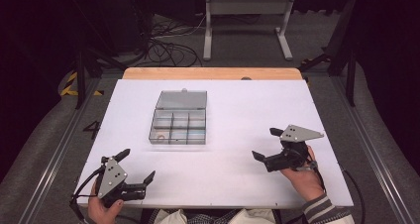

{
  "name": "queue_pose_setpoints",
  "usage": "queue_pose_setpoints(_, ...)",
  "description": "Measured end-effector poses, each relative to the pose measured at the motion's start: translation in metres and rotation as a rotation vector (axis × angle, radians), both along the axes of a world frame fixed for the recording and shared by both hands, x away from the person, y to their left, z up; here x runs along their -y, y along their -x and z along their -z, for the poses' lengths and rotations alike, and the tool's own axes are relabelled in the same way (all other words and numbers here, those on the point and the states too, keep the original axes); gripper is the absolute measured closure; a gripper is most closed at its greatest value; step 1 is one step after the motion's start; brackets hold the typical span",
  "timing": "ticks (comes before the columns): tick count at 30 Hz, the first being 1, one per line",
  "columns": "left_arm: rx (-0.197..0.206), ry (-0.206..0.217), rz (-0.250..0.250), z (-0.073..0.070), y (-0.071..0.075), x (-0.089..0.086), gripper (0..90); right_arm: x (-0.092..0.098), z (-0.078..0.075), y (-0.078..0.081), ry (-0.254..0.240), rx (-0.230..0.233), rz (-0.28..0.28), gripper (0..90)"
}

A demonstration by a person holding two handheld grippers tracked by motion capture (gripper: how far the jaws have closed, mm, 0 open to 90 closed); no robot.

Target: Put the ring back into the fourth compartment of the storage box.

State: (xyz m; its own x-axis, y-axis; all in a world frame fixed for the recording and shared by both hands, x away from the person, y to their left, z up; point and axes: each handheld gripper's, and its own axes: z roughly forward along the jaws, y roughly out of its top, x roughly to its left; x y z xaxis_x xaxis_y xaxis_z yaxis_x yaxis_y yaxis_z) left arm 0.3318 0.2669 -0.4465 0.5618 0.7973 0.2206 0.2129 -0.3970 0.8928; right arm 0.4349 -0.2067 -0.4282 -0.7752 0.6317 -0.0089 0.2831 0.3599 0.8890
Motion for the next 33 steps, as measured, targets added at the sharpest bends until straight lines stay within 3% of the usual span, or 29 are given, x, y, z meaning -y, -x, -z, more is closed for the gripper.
queue_pose_setpoints(14,-0.005,0.0,0.002,0.0,0.0,0.0,3.1,0.031,0.033,0.012,-0.028,-0.065,0.045,0.0)
queue_pose_setpoints(19,-0.006,0.0,0.003,0.0,0.0,0.0,3.1,0.04,0.045,0.019,-0.016,-0.089,0.054,0.0)
queue_pose_setpoints(27,-0.008,0.001,0.003,0.0,0.0,0.0,3.1,0.042,0.048,0.021,0.001,-0.082,0.055,0.0)
queue_pose_setpoints(33,-0.027,0.023,0.006,0.0,-0.001,-0.002,2.8,0.038,0.048,0.021,0.05,-0.076,0.075,0.0)
